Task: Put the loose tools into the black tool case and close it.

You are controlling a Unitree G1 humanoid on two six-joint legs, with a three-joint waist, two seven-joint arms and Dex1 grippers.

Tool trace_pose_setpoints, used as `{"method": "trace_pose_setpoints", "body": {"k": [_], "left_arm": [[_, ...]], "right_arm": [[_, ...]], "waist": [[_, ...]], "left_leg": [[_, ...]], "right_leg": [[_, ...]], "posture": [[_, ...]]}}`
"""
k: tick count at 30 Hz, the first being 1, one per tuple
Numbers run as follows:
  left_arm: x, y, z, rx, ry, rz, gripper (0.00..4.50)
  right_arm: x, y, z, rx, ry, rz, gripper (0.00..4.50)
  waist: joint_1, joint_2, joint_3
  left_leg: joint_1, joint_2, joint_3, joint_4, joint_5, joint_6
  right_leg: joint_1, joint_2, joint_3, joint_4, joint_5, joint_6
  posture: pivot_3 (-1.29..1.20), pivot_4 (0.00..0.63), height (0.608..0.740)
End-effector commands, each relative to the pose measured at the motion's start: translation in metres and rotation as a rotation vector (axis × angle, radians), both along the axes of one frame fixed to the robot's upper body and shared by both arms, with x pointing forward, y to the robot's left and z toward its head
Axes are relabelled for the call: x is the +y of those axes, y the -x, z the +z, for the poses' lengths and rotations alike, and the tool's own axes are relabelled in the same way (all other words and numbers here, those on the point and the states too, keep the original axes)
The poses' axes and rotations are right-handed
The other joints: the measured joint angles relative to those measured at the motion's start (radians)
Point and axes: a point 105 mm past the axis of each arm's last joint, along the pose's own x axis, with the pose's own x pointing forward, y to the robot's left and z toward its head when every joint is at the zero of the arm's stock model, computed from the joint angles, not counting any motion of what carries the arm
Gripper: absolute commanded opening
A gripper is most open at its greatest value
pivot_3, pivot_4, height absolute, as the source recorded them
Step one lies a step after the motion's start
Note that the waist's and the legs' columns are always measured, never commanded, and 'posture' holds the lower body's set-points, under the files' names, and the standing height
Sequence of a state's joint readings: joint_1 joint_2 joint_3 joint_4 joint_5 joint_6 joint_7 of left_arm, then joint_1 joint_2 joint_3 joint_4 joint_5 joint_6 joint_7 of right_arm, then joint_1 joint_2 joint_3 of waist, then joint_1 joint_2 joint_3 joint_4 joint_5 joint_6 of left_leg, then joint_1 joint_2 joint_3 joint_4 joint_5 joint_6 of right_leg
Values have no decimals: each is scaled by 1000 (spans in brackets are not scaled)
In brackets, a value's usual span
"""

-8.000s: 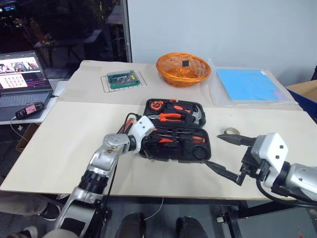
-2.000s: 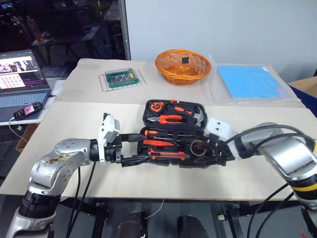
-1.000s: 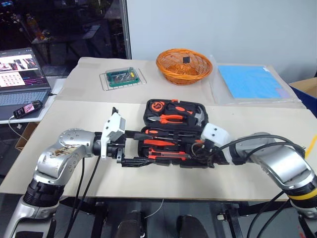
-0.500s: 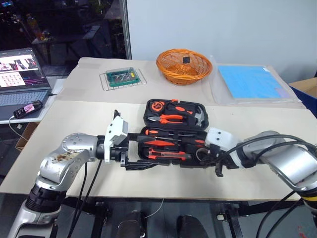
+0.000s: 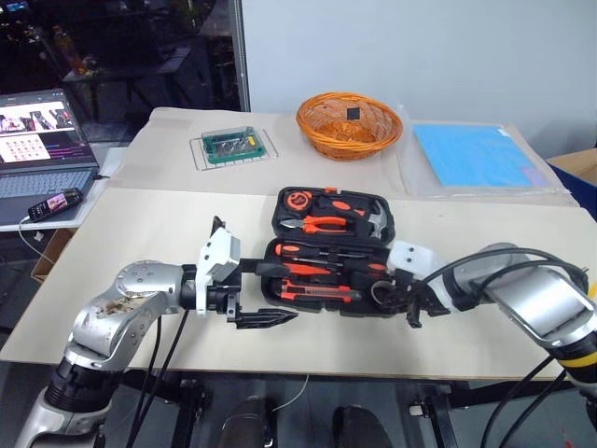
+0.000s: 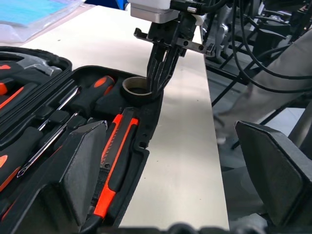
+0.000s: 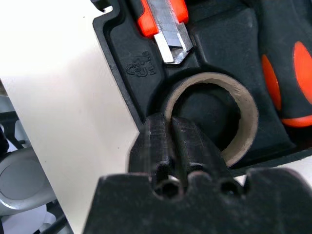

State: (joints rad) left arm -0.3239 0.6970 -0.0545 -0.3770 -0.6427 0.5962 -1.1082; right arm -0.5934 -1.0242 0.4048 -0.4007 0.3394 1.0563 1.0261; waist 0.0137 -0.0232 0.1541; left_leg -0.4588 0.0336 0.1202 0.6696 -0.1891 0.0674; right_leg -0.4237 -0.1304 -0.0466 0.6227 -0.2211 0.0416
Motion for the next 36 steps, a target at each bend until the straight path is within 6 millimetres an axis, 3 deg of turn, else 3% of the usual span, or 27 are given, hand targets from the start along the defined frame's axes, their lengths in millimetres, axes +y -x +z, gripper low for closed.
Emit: {"method": "trace_pose_setpoints", "body": {"k": [1, 2, 8, 12, 14, 22, 30, 31, 33, 35, 36], "left_arm": [[0, 0, 10, -12, 43, 22, 4500], [0, -2, 11, -4, 52, 31, 4500], [4, -26, 23, 71, 154, 168, 4500], [13, -89, 35, 126, 204, 530, 4500], [18, -113, 31, 202, 173, 652, 4500], [18, -174, 16, 375, 105, 864, 4500], [19, -199, -3, 422, 31, 915, 4500], [19, -199, -6, 432, 29, 910, 4245], [17, -198, -11, 444, 14, 884, 3869], [14, -196, -16, 451, -7, 856, 3022], [12, -196, -16, 453, -7, 846, 2803]], "right_arm": [[10, 11, 9, 36, -64, 54, 1875], [11, 12, 12, 31, -77, 57, 2299], [16, 8, 44, -60, -218, 21, 2299], [5, -38, 90, -305, -443, -244, 2299], [-7, -61, 100, -349, -501, -418, 2299], [-40, -124, 85, -325, -488, -801, 2299], [-44, -151, 47, -220, -422, -907, 2299], [-43, -152, 45, -213, -420, -910, 2329], [-41, -153, 40, -183, -428, -908, 1804], [-42, -153, 36, -169, -422, -913, 1245], [-42, -152, 35, -159, -423, -912, 1053]], "waist": [[-1, 0, 0], [-1, 0, 0], [-1, 0, 0], [0, -2, 1], [0, -3, 2], [-4, -3, 2], [-18, -4, 3], [-20, -4, 3], [-27, -3, 3], [-29, -4, 3], [-30, -4, 3]], "left_leg": [[0, 0, 0, 0, 0, 0], [0, 0, 0, 0, 0, 1], [0, 0, 0, 0, 0, 1], [0, 0, -2, 4, 0, 0], [0, 0, -2, 7, 0, 0], [-3, -2, 1, 6, 5, 8], [-4, -4, 4, -3, 9, 3], [-4, -4, 4, -4, 9, 3], [-4, -4, 4, -5, 9, 2], [-4, -4, 5, -5, 9, 2], [-4, -3, 4, -5, 9, 2]], "right_leg": [[0, 0, 0, 0, 0, 0], [1, 0, 0, 0, 0, 1], [1, 0, 0, 1, 1, 1], [1, 1, 0, 2, 2, 2], [2, 1, -1, 3, 5, 5], [0, 1, 0, 4, 10, 9], [-2, 1, 1, 1, 9, 11], [-1, 1, 1, 1, 8, 11], [-2, 1, 1, 2, 8, 12], [-2, 1, 1, 2, 8, 12], [-1, 1, 1, 2, 8, 12]], "posture": [[0, 150, 740], [0, 150, 740], [0, 150, 740], [0, 150, 740], [0, 150, 740], [0, 150, 740], [0, 150, 740], [0, 150, 740], [0, 150, 740], [0, 150, 740], [0, 150, 740]]}}
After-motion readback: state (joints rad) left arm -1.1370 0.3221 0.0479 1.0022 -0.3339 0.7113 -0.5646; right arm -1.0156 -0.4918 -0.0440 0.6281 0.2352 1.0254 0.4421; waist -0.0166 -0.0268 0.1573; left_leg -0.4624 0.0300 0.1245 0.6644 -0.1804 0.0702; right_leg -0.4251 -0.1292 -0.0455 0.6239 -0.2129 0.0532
